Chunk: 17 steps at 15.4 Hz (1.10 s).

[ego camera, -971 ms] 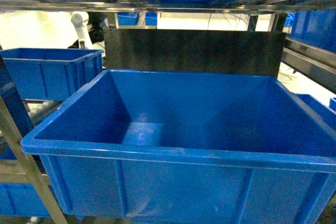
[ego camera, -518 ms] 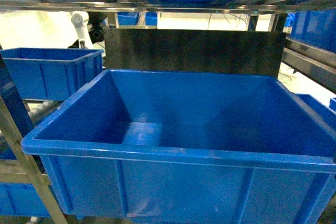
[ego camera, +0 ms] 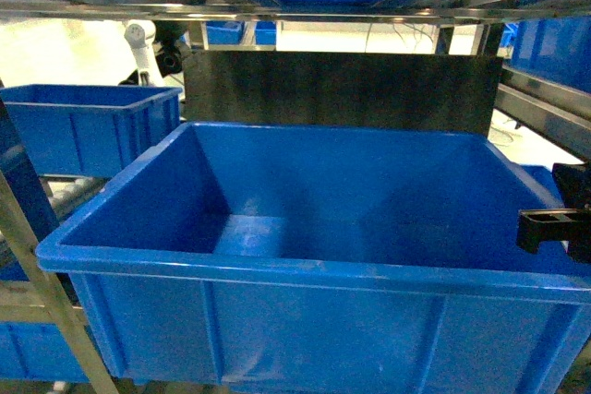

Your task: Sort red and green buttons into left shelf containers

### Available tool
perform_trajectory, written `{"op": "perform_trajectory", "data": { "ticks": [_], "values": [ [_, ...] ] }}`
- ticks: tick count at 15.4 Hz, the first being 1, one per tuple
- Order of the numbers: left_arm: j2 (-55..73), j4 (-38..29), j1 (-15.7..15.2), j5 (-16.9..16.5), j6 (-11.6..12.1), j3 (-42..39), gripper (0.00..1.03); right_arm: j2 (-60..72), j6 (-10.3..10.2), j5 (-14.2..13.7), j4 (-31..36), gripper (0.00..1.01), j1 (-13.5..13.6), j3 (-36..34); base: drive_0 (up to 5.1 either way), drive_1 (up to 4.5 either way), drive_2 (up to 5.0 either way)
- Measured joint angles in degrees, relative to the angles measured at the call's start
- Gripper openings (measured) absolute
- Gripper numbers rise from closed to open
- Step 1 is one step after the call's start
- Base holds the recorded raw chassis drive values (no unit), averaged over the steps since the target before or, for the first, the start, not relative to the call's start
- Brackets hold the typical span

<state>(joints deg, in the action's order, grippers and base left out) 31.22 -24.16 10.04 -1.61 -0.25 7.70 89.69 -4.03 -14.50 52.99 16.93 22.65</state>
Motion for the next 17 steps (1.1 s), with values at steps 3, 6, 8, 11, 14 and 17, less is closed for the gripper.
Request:
{"op": "perform_trajectory", "data": {
  "ticks": [3, 6, 8, 11, 14, 17],
  "values": [
    [0.00, 0.04, 0.00, 0.00, 0.00, 0.00, 0.24, 5.64, 0.00, 2.25, 2.05, 0.27, -3.23, 2.05, 0.0, 0.00, 0.0],
    [0.00, 0.07, 0.00, -0.02, 0.00, 0.00, 0.24, 9.31, 0.55, 5.75, 2.80, 0.27, -3.89, 5.20, 0.0, 0.00, 0.0],
    [0.00, 0.04, 0.00, -0.02, 0.02, 0.00, 0.24, 10.36, 0.59, 8.44, 2.62, 0.27, -3.76, 7.23, 0.0, 0.00, 0.0],
    [0.00, 0.04, 0.00, 0.00, 0.02, 0.00, 0.24, 11.85, 0.74, 8.52, 0.61, 0.27, -2.60, 9.70, 0.0, 0.00, 0.0],
    [0.00, 0.09, 0.00, -0.02, 0.02, 0.00, 0.24, 12.55, 0.90, 8.81, 0.48, 0.27, -2.19, 10.23, 0.0, 0.00, 0.0],
    [0.00, 0.04, 0.00, -0.02, 0.00, 0.00, 0.24, 13.49, 1.16, 8.74, -0.57, 0.27, -1.51, 11.41, 0.0, 0.00, 0.0]
  ]
}}
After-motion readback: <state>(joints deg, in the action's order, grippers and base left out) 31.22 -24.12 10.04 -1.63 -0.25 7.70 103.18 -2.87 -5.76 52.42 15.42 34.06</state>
